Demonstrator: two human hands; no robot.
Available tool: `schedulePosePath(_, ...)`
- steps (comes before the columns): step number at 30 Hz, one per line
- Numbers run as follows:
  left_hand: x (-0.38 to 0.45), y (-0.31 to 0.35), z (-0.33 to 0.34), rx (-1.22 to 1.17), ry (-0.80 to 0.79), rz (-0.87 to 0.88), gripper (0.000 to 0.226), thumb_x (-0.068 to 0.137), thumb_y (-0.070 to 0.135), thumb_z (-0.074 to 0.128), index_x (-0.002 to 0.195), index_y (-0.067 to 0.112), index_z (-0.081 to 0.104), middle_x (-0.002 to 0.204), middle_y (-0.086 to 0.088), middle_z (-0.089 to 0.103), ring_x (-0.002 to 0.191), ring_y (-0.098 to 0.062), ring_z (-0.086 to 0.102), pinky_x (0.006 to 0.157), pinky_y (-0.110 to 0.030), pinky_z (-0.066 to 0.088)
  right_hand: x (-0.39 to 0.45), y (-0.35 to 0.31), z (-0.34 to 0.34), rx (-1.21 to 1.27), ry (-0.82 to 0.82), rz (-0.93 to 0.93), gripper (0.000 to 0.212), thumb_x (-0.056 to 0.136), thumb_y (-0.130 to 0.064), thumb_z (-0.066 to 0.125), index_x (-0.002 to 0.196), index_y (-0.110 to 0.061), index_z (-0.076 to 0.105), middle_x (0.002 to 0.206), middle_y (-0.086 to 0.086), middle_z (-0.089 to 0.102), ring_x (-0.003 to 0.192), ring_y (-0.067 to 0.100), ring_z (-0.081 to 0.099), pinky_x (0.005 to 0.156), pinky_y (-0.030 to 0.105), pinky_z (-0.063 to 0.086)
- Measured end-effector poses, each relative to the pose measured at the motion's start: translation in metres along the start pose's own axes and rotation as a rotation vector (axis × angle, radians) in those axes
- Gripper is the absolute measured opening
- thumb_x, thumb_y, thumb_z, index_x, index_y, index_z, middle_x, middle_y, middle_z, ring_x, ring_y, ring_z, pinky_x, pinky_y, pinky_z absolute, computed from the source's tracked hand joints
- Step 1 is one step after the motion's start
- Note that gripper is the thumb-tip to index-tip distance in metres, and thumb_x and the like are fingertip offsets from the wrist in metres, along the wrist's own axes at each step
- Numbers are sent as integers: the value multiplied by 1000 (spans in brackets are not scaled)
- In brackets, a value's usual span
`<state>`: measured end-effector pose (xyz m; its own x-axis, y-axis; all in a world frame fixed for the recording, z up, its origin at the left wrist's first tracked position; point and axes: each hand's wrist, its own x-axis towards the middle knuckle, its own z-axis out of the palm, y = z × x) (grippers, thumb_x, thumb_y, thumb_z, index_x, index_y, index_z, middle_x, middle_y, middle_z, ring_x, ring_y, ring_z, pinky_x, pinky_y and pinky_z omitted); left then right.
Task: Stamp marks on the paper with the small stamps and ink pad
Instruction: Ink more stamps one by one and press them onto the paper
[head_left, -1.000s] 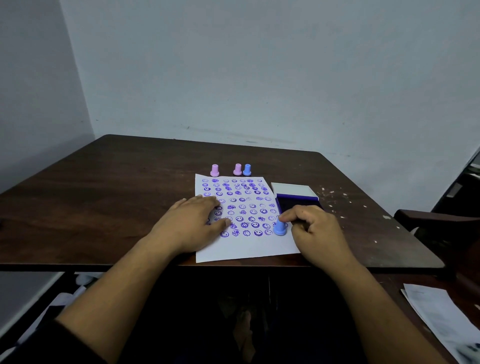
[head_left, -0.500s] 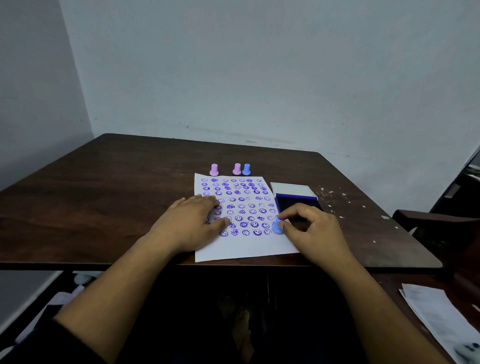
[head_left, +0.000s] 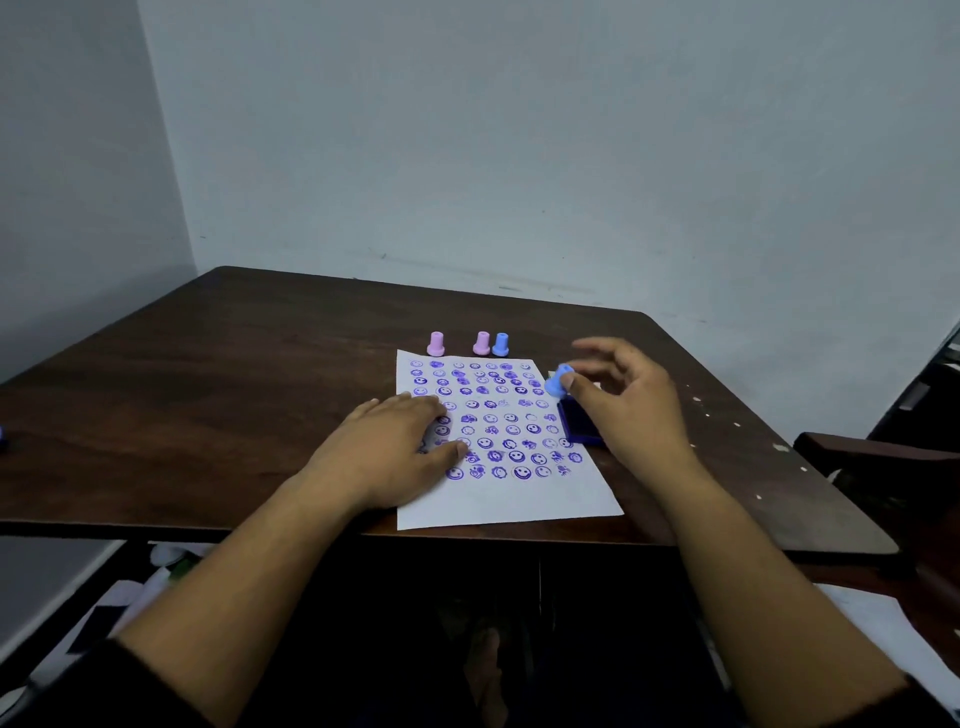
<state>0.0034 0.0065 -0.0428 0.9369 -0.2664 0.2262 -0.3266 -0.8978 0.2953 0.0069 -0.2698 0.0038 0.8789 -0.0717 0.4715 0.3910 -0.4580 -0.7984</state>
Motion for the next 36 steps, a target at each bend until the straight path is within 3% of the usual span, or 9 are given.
schedulePosePath(3, -1, 0, -2, -6, -3, 1, 76, 82, 81, 32, 138, 33, 49, 138, 9, 57, 129, -10, 46, 112, -41, 28, 33, -8, 21, -15, -41, -15, 32, 91, -15, 80, 111, -38, 71, 96, -14, 81, 93, -3, 75, 84, 21, 57)
schedulePosePath(8, -3, 2, -2, 7, 20, 5, 71, 87, 75, 38, 139, 30, 49, 143, 7, 54, 136, -13, 40, 114, -41, 24, 81, -16, 61, -135, -126, -48, 28, 92, -14, 73, 112, -33, 71, 91, -18, 76, 78, -9, 73, 67, 9, 54)
schedulePosePath(14, -3, 2, 0, 2, 20, -12, 69, 90, 72, 42, 143, 28, 46, 150, 6, 48, 145, -15, 30, 119, -42, 17, 120, -10, 103, -281, -225, -40, 35, 91, -7, 60, 117, -29, 69, 98, -15, 73, 63, -5, 74, 55, 10, 54)
schedulePosePath(16, -3, 2, 1, -1, 17, -16, 71, 89, 72, 41, 145, 27, 44, 153, 6, 45, 146, -15, 28, 119, -42, 15, 129, -7, 113, -373, -261, -50, 37, 91, -10, 61, 121, -29, 69, 92, -22, 71, 61, -3, 74, 62, 14, 56)
schedulePosePath(18, -3, 3, 1, -1, 17, -15, 72, 89, 72, 41, 146, 27, 43, 154, 6, 44, 147, -15, 27, 119, -42, 14, 135, -5, 119, -480, -290, -62, 39, 89, -13, 61, 124, -28, 70, 87, -23, 71, 71, 1, 76, 82, 27, 59)
schedulePosePath(21, -3, 3, 1, 10, 17, -11, 73, 90, 72, 41, 147, 27, 42, 156, 6, 42, 147, -16, 26, 120, -42, 14, 142, 1, 128, -568, -309, -78, 41, 89, -17, 61, 129, -25, 70, 105, -14, 79, 97, 14, 77, 100, 40, 56)
schedulePosePath(24, -3, 4, 1, 15, 8, -13, 74, 91, 71, 40, 149, 26, 40, 158, 7, 39, 148, -16, 25, 121, -43, 13, 149, 7, 134, -579, -324, -73, 40, 91, -19, 64, 131, -25, 69, 115, -9, 80, 102, 19, 77, 102, 43, 55)
schedulePosePath(36, -4, 6, -2, 18, -4, -13, 73, 92, 70, 40, 149, 26, 39, 159, 7, 37, 149, -15, 23, 121, -43, 13, 153, 20, 144, -653, -354, -82, 41, 92, -26, 73, 133, -24, 70, 123, -3, 79, 119, 20, 70, 107, 40, 51)
